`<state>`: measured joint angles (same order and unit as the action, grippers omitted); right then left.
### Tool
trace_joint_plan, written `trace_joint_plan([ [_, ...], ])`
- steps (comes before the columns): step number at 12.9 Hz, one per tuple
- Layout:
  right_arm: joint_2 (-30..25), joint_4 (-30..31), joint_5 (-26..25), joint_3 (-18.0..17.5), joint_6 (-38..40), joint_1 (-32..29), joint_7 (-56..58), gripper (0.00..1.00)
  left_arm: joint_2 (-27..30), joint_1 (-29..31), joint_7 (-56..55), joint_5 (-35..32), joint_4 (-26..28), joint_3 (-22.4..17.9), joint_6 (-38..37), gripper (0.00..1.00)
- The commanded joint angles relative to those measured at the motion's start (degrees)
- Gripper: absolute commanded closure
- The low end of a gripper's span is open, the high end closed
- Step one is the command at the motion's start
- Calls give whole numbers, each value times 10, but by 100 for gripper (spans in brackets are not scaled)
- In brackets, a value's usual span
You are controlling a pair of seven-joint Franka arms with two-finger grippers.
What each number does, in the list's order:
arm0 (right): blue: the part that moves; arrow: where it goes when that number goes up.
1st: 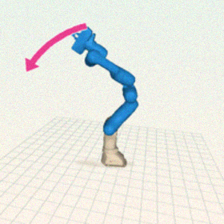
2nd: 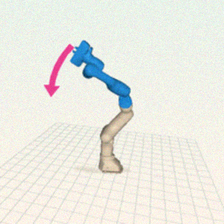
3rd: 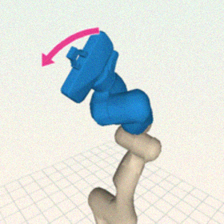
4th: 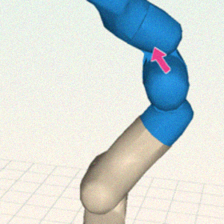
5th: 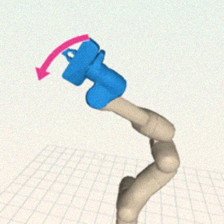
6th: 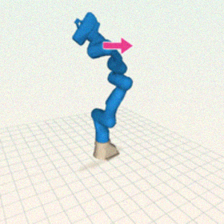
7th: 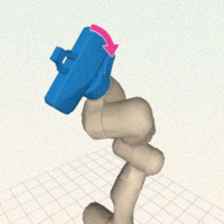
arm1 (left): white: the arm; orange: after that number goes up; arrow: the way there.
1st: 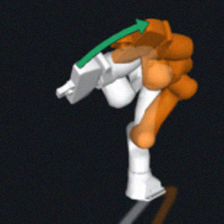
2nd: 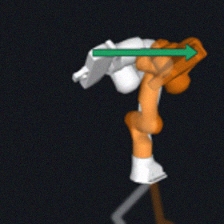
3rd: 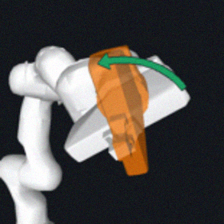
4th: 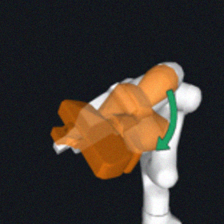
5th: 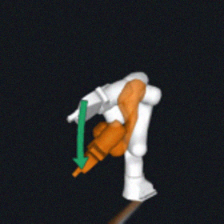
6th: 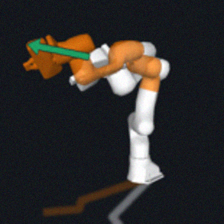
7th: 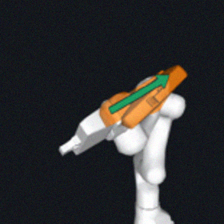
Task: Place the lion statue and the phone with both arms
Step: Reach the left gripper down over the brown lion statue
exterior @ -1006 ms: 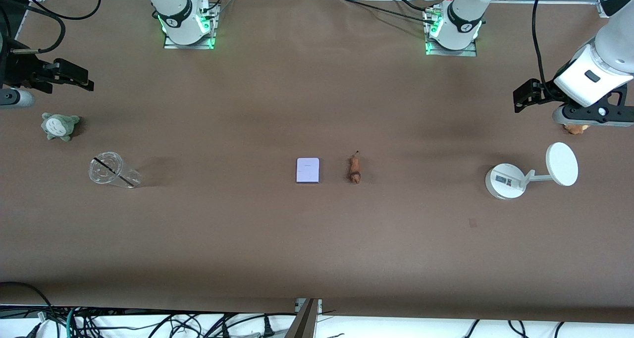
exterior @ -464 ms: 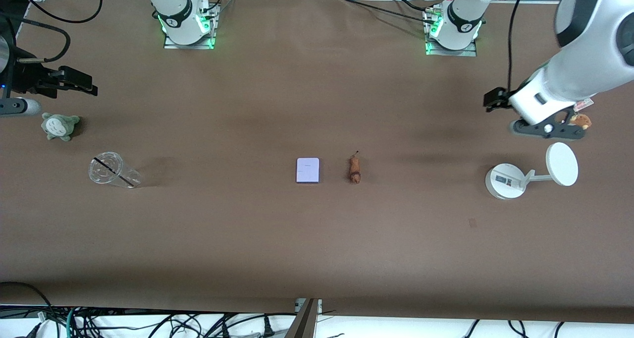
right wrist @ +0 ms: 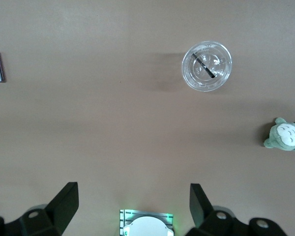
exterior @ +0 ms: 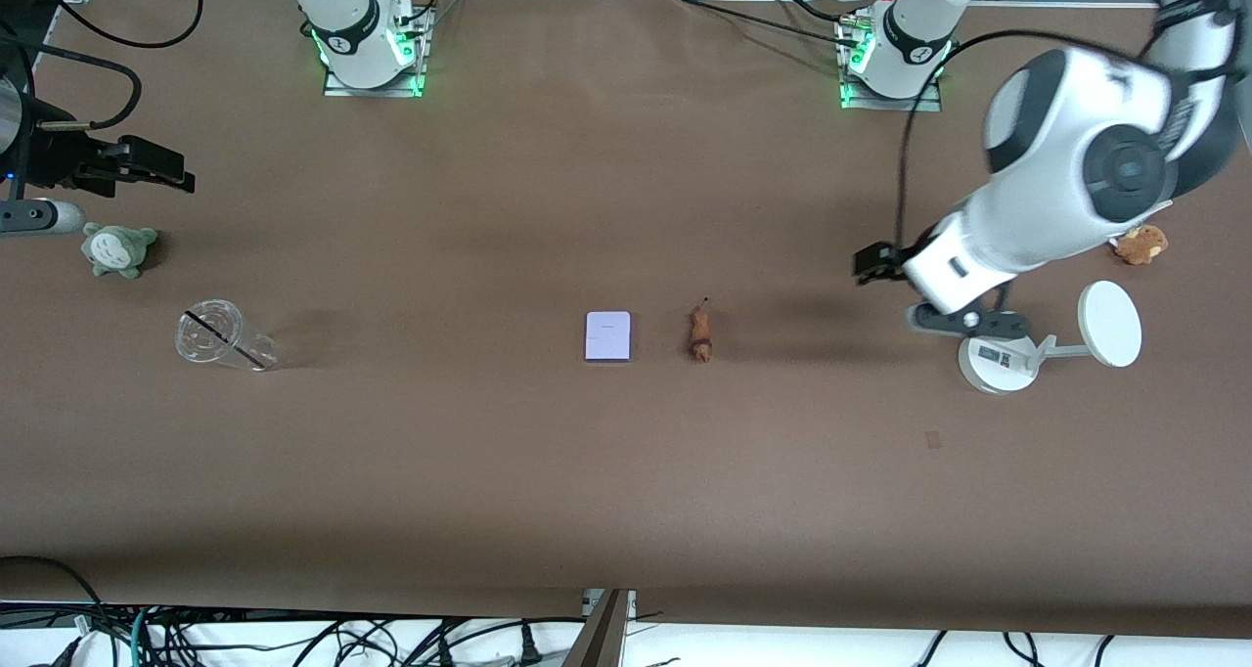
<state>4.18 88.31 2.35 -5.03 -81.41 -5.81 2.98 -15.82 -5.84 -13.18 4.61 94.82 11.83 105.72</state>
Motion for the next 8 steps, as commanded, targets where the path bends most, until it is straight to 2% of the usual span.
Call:
trace_joint_plan([
  [1, 4, -14, -19, -2, 9, 11, -8, 0, -50, -56, -77, -2, -9, -4, 78, 0],
  [4, 4, -14, -26, -2, 9, 19, -9, 0, -111, -106, -126, -20, -7, -5, 191, 0],
  [7, 4, -14, -26, -2, 10, 18, -8, 0, -175, -153, -183, -82, -7, -7, 255, 0],
  [8, 4, -14, -26, -2, 10, 19, -8, 0, -195, -166, -206, -126, -7, -7, 269, 0],
])
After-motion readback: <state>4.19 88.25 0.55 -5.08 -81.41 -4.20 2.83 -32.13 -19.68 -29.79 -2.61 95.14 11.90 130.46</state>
